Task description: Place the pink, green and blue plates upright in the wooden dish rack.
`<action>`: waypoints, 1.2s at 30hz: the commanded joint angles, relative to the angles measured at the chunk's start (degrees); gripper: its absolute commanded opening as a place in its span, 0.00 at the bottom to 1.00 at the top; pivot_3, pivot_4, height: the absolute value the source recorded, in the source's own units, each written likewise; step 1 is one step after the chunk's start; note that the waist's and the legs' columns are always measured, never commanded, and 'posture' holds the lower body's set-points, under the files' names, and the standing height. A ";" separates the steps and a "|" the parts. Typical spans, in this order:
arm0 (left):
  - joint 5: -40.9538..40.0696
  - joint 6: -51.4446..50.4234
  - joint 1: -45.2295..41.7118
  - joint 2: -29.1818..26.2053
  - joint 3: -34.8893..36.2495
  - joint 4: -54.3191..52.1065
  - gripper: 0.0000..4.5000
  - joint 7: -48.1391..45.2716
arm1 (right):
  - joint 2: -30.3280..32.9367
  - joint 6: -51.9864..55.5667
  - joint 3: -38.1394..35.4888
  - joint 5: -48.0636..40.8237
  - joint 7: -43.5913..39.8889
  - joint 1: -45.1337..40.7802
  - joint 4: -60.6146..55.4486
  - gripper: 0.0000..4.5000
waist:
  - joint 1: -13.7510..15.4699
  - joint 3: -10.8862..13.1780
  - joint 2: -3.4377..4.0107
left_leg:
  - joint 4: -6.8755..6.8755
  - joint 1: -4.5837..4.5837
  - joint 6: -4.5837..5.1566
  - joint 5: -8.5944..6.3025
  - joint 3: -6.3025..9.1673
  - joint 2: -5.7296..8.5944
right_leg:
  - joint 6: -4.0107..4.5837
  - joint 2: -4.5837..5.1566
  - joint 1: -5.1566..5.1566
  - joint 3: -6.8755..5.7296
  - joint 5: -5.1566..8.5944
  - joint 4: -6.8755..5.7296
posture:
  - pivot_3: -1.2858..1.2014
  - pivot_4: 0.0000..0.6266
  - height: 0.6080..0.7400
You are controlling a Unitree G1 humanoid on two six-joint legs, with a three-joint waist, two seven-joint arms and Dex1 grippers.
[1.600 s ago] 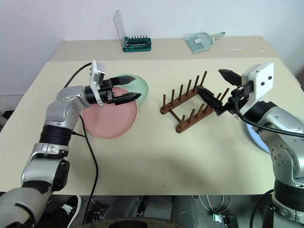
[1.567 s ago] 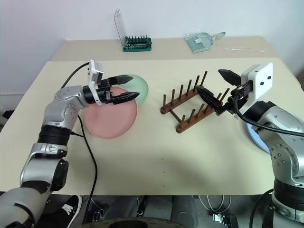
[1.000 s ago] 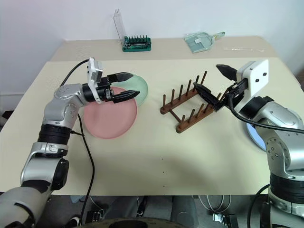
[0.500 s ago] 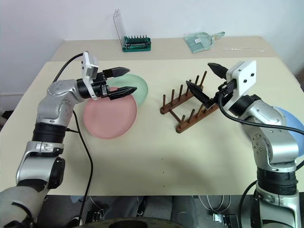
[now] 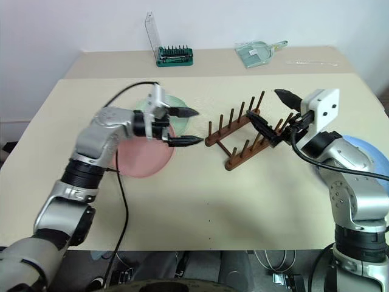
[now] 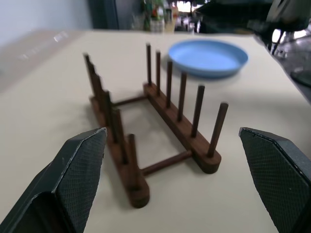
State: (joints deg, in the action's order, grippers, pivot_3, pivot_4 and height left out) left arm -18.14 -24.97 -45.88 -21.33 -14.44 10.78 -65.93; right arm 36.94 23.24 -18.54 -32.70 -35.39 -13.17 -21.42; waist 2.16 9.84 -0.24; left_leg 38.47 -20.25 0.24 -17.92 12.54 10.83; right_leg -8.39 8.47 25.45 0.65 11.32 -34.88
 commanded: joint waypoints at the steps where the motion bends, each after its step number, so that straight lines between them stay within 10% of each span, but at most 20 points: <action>1: -1.32 -7.08 -1.71 0.12 -1.32 -3.40 1.00 -0.49 | -1.05 -1.71 -1.45 0.46 2.01 0.46 -2.86 1.00 | 0.00 0.00 -0.01 | -0.10 0.05 0.05 -0.03 -0.03 0.00 | 0.00 0.00 0.01 0.05 0.00 0.01 | 0.52 0.24 1.00; 20: 7.75 -15.61 4.12 6.10 -11.85 -16.13 1.00 15.78 | 9.85 4.20 -29.33 -8.95 -21.22 40.91 -9.09 1.00 | 0.24 0.01 -0.01 | -0.35 0.12 0.19 -0.14 -0.53 -0.63 | 0.05 -0.71 -0.14 0.44 -0.34 0.84 | 0.52 0.24 1.00; 36: 14.78 -20.67 7.06 13.73 -15.94 -11.35 1.00 29.24 | 8.52 6.29 -31.03 -9.61 -17.41 42.44 -12.78 1.00 | 0.37 0.17 -0.25 | -0.40 0.66 0.44 -0.32 -1.46 -0.94 | -0.19 -0.77 -0.43 0.82 -0.49 1.03 | 0.52 0.24 1.00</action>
State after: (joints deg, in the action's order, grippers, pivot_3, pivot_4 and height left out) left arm -2.59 -44.85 -38.93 -8.65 -31.93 0.18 -37.09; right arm 45.85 29.64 -47.98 -41.76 -53.11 29.28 -32.71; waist 2.53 10.00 -0.50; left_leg 38.06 -19.58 0.68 -18.25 11.08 9.88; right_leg -8.59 7.69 25.03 1.48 10.83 -33.84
